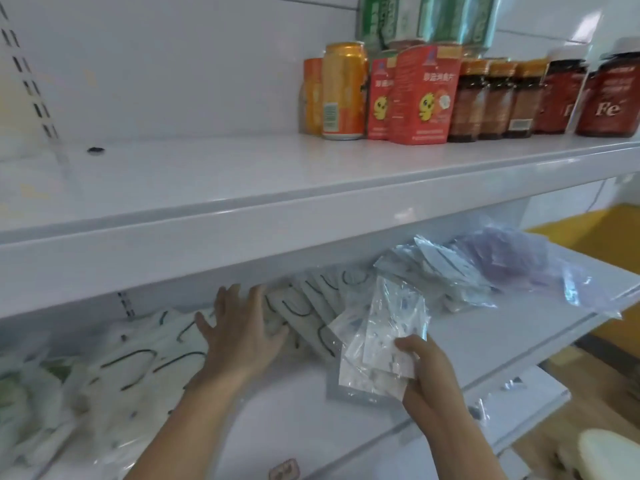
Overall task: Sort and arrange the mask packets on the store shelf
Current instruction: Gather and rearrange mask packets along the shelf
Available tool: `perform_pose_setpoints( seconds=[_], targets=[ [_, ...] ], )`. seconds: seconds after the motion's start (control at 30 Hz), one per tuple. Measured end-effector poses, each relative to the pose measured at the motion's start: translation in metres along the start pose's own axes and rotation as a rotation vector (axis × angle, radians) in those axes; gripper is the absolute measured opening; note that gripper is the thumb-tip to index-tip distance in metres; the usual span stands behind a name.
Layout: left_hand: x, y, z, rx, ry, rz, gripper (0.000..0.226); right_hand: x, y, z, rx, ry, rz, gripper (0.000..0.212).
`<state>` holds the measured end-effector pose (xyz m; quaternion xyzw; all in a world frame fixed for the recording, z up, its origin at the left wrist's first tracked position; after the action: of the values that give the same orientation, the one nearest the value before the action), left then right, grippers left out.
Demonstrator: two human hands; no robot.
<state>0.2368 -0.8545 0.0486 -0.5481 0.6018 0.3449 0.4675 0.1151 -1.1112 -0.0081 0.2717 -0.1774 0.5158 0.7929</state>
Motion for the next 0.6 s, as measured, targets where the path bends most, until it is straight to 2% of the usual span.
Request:
perform_pose_setpoints(
  seconds=[0.07, 0.13, 0.27, 0.43, 0.53, 0.6],
  targets=[
    [0.021, -0.006, -0.058, 0.104, 0.009, -0.003, 0.071, -0.028, -0.019, 0.025, -0.026, 0.026, -0.038, 0.038],
    [0.049, -0.011, -0.110, 0.197, 0.022, 0.068, 0.072, -0.056, -0.040, 0.049, -0.033, 0.039, -0.083, 0.037],
    [0.085, -0.013, -0.185, 0.299, 0.031, 0.130, 0.066, -0.091, -0.088, 0.104, -0.065, 0.017, -0.145, 0.032],
    [0.106, -0.024, -0.216, 0.268, 0.050, 0.194, 0.059, -0.083, -0.167, 0.151, -0.053, 0.052, -0.084, 0.023],
    [0.112, -0.024, -0.215, 0.228, 0.026, 0.189, 0.058, -0.085, -0.200, 0.155, 0.009, 0.184, -0.107, 0.025],
    [0.116, -0.025, -0.209, 0.208, 0.005, 0.187, 0.058, -0.094, -0.197, 0.156, -0.038, 0.334, -0.170, 0.032]
  ],
)
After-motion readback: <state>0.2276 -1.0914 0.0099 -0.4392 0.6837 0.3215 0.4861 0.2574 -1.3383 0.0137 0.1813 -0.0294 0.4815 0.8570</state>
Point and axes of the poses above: each hand's wrist, its own y-axis away from the middle knuckle, its own x-axis out of the palm, z = x × y, the point moved 9 cm from there along -y, towards the middle knuckle, and after that the axes turned 5 degrees about z, right-handed, at the moved point
